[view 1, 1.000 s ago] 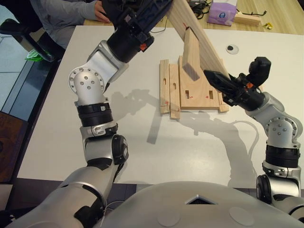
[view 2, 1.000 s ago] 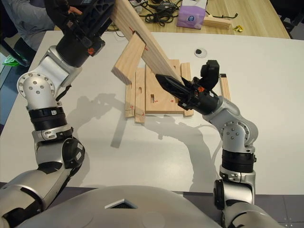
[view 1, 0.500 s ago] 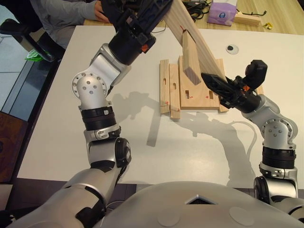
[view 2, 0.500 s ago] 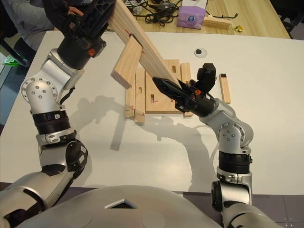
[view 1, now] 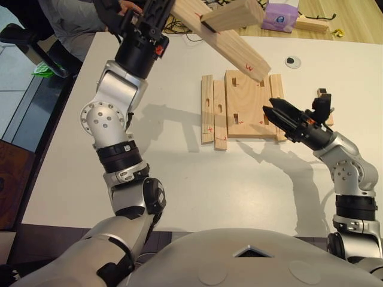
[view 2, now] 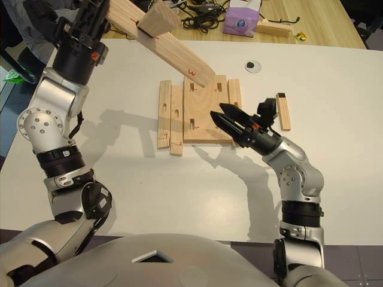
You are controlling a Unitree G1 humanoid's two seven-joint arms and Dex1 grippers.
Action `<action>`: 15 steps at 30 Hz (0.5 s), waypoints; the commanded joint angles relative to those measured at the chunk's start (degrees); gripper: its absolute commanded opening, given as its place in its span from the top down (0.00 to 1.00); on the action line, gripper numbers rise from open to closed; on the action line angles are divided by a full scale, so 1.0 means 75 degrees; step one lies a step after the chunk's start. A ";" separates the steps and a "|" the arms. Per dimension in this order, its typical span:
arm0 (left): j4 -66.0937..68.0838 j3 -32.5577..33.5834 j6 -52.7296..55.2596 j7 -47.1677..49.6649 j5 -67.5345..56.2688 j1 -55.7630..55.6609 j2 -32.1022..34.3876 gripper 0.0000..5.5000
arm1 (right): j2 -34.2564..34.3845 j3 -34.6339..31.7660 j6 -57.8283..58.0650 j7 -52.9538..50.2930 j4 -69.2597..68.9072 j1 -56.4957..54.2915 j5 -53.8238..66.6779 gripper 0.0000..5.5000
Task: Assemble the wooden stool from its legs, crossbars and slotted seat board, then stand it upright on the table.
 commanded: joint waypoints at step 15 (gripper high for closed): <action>-0.2920 -0.1781 -0.0184 0.4790 0.3124 0.2424 -0.1611 0.81 | 0.0236 -0.0925 -0.1668 -0.2358 0.2306 -0.0790 -0.1791 0.02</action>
